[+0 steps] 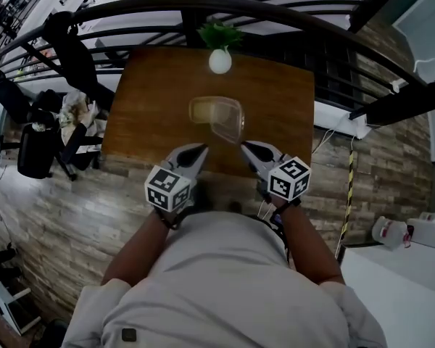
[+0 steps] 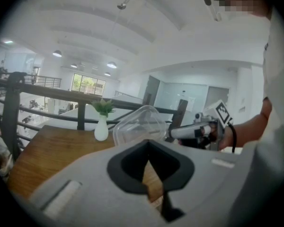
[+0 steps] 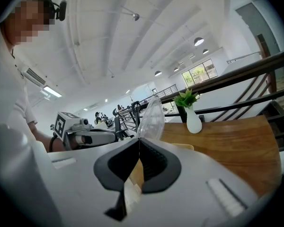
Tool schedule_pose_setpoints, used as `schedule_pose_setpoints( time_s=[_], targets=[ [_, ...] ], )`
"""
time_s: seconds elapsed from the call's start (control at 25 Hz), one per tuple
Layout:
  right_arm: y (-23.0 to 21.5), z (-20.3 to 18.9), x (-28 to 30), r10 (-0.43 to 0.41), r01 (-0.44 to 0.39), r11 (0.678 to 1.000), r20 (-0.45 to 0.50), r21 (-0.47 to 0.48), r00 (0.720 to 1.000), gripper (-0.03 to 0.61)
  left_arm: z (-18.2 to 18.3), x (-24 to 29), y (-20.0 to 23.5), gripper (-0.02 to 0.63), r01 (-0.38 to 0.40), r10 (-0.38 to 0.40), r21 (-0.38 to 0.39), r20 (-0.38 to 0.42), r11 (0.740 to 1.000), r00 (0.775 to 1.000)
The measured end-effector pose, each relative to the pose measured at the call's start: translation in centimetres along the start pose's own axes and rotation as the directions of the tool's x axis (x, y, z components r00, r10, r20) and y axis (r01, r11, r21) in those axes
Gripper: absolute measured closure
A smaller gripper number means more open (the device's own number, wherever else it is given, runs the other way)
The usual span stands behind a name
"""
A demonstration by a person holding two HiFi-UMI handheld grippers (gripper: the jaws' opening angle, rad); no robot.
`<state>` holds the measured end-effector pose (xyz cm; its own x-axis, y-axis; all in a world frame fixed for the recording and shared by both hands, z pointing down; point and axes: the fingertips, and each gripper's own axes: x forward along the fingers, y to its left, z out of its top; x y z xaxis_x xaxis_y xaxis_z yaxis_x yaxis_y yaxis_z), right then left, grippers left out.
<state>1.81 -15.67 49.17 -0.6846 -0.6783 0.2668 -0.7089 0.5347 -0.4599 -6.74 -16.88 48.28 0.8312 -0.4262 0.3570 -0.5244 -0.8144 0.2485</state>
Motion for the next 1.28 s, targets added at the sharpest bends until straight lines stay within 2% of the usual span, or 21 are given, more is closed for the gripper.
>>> schedule_pose_setpoints(
  time_s=[0.4, 0.56, 0.92, 1.28],
  targets=[
    [1.7, -3.5, -9.0, 0.071, -0.071, 0.997, -0.002, 0.000, 0.997, 0.572, -2.7, -0.6, -9.0, 0.611, -0.078, 0.078, 0.005, 0.006, 0.997, 0.997],
    [3.1, -4.8, -10.9, 0.100, -0.100, 0.995, 0.002, -0.014, 0.995, 0.572, -4.2, -1.8, -11.2, 0.611, -0.108, 0.108, 0.004, 0.009, 0.994, 0.994],
    [6.6, -5.8, -10.9, 0.138, -0.137, 0.989, 0.011, -0.049, 0.990, 0.572, -5.4, -5.6, -11.5, 0.611, -0.156, 0.156, 0.006, 0.026, 0.988, 0.987],
    [9.9, -5.6, -9.7, 0.083, -0.079, 0.994, 0.049, -0.075, 0.995, 0.572, -4.5, -8.1, -10.9, 0.611, -0.086, 0.084, 0.052, 0.047, 0.995, 0.995]
  ],
)
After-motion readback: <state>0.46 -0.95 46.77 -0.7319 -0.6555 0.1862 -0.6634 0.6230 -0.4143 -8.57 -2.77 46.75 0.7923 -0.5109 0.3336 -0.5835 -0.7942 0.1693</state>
